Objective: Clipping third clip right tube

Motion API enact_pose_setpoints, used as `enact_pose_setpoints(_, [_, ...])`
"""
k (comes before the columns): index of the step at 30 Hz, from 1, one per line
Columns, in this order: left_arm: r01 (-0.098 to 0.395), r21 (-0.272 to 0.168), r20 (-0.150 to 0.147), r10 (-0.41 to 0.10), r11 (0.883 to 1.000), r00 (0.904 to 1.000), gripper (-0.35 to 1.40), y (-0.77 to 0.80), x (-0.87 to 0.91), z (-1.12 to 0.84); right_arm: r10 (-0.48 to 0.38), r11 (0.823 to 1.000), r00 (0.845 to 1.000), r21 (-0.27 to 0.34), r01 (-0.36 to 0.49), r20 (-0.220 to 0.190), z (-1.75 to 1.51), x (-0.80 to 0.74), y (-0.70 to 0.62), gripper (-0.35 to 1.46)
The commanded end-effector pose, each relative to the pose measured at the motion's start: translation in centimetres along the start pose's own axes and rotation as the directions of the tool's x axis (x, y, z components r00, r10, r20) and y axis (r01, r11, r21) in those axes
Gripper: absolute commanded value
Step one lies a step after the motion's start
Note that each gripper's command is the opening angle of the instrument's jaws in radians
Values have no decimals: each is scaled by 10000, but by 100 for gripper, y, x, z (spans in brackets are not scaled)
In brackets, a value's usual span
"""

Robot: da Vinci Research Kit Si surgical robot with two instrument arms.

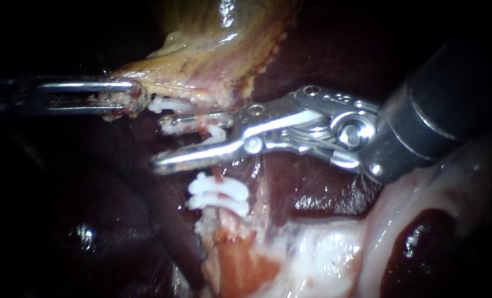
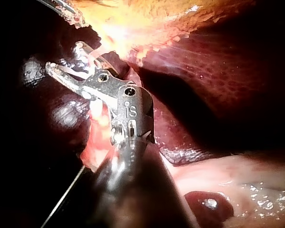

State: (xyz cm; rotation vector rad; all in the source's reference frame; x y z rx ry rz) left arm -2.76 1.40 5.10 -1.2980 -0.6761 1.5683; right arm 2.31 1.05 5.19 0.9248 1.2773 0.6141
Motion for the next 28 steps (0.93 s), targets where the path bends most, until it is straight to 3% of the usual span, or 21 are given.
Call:
enact_pose_setpoints(1, [-1, -1, 1, 1, 10000, 10000, -35, 0, 0, 0, -13, 10000, 10000, -3, 13, 4, -1, 0, 0, 16])
enact_pose_setpoints(9, [-5, 0, 0, 5, 10000, 10000, -35, 0, -1, 1, 814, 9967, 9967, -4, -814, 26, -3, -1, -1, -15])
enact_pose_setpoints(12, [-5, 1, -1, 5, 10000, 10000, -35, -1, -1, 1, 1228, 9924, 9924, -1, -1228, 39, -6, -1, 0, -35])
enact_pose_setpoints(16, [-7, 4, -3, 7, 10000, 10000, -35, -1, -1, 1, 1244, 9921, 9914, -238, -1235, 406, -11, 1, 2, -35])
enact_pose_setpoints(28, [-7, 4, -3, 7, 10000, 10000, -35, -1, -1, 2, 1218, 9925, 9913, -176, -1211, 495, -10, -2, 4, -35])
